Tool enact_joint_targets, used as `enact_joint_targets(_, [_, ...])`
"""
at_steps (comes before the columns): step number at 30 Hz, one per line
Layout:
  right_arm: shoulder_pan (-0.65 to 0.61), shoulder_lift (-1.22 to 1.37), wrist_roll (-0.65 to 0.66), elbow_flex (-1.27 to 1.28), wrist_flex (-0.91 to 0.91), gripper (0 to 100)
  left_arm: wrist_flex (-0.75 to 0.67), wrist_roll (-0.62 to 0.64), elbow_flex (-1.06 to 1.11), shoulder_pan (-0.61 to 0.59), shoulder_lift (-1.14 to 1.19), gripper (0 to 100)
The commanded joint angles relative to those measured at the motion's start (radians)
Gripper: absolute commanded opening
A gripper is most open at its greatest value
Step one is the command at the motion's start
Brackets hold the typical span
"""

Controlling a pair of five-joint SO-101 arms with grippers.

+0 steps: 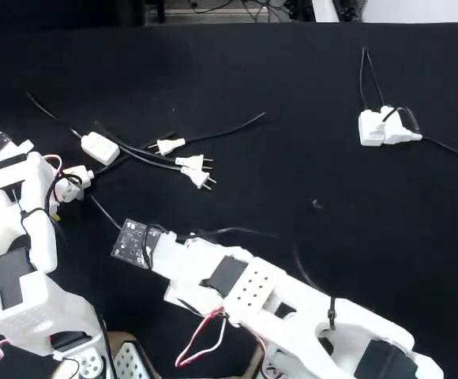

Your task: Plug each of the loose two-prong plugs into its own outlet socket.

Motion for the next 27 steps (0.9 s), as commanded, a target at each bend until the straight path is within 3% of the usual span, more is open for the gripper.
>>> enact_joint_targets(1, [-0.011, -0.031, 0.012, -0.028, -0.002, 37.8, -0.011, -0.008, -0.027, -0.007, -0.009, 22])
enact_joint_targets(16, [-0.009, 0.297, 0.015, -0.168, -0.021, 37.8, -0.011, -0.008, -0.025, -0.007, -0.009, 22])
enact_joint_targets(22, [0.051, 0.309, 0.195, -0.197, 0.057, 37.8, -0.009, -0.008, -0.025, -0.007, -0.009, 22])
enact_joint_targets(27, [0.160, 0.309, 0.236, -0.216, 0.055, 37.8, -0.009, -0.008, -0.025, -0.007, -0.009, 22])
